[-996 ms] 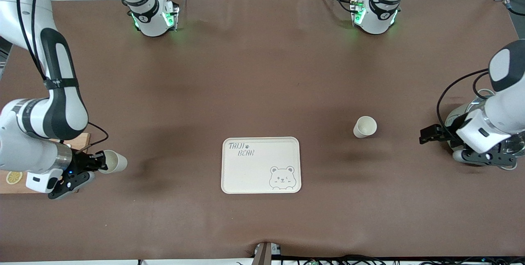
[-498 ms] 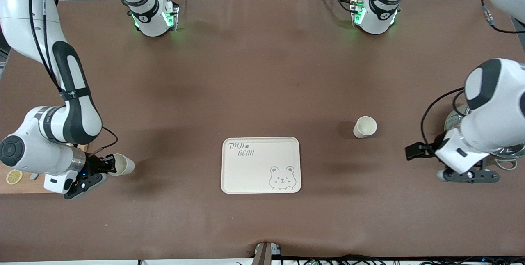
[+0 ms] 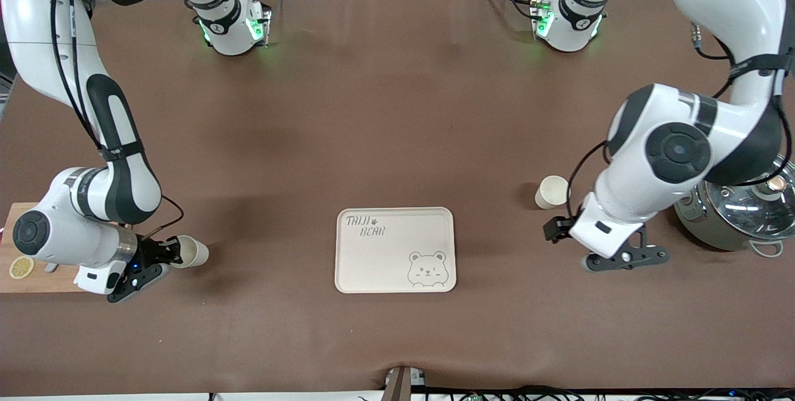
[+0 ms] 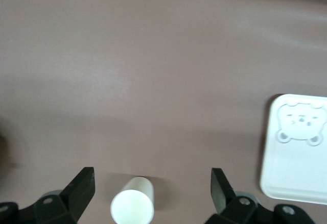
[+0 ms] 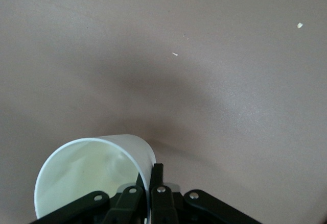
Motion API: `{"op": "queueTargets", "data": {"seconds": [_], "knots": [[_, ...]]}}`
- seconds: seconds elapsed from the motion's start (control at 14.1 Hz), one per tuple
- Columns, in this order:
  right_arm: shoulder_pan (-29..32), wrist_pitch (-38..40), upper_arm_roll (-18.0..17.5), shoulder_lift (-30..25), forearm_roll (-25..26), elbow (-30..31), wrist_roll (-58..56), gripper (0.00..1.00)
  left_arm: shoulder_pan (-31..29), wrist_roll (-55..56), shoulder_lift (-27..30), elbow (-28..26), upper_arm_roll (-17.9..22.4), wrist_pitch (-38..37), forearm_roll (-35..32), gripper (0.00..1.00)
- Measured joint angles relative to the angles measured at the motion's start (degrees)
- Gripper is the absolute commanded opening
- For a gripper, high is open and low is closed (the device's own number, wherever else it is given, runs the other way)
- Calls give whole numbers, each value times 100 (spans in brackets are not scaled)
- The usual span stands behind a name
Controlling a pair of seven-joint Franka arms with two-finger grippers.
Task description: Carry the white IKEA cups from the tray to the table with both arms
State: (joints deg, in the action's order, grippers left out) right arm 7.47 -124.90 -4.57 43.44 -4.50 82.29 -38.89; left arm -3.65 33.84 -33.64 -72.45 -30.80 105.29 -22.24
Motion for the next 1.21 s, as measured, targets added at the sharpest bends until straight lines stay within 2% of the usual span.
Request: {"op": "queueTargets", "data": {"seconds": [0.28, 0.36, 0.57, 0.85, 1.0, 1.21], "knots": [[27, -66, -1, 62, -19, 0, -58, 0, 307, 543, 1, 107, 80, -31, 0, 100], [27, -72, -3, 73, -22, 1, -66, 0, 462, 573, 18, 137, 251, -72, 0, 100], [27, -79, -8, 89, -25, 2, -78, 0, 1012, -478, 215, 249, 1277, -426, 212, 100], [28, -87, -9, 92, -31, 5, -81, 0, 1039, -2552, 991, 360, 2644, -984, 1677, 100], [28, -89, -9, 93, -35, 5, -82, 0, 874, -3133, 1447, 357, 2918, -1519, 1981, 100], [28, -90, -10, 93, -40, 5, -82, 0, 831, -3287, 1863, 319, 2935, -2204, 2008, 100]]}}
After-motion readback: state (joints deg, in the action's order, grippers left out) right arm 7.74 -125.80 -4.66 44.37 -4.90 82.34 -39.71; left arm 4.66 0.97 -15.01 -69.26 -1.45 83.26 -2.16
